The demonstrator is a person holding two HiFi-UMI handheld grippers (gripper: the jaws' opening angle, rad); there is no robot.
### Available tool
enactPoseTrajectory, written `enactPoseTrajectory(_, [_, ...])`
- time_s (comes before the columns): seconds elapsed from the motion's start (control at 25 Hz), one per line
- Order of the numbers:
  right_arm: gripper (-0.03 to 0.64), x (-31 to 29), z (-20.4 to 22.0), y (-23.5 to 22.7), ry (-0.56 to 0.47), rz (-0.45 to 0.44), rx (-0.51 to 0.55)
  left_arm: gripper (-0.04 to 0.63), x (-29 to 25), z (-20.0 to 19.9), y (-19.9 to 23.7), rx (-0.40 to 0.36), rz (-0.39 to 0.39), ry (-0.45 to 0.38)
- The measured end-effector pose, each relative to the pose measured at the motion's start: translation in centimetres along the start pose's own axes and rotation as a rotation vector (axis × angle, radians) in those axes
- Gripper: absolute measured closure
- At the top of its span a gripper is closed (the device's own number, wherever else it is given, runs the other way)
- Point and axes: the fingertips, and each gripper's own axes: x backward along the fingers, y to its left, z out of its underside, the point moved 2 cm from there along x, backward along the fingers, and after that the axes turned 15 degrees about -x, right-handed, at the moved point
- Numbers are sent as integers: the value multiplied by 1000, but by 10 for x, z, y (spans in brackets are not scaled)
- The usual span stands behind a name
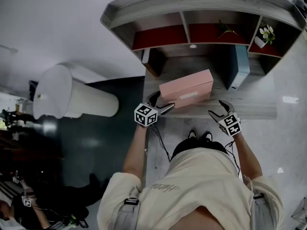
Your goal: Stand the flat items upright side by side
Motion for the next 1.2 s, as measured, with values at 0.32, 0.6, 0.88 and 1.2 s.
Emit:
enactPoseTrajectory(0.32, [293, 38, 49, -10, 39, 137, -121, 212, -38, -10, -2, -146, 219, 42])
enactPoseTrajectory(0.6, [297, 46, 50, -12, -26, 241, -209, 253, -50, -18, -6, -162, 150, -24])
enactPoseTrajectory(0.88, [305, 53, 53, -15, -77, 337, -266, 259, -80, -37, -9, -97, -49, -48])
enactPoseTrajectory(1.2, [319, 80, 53, -38, -125, 391, -323, 258, -123, -71, -21, -52, -197, 27])
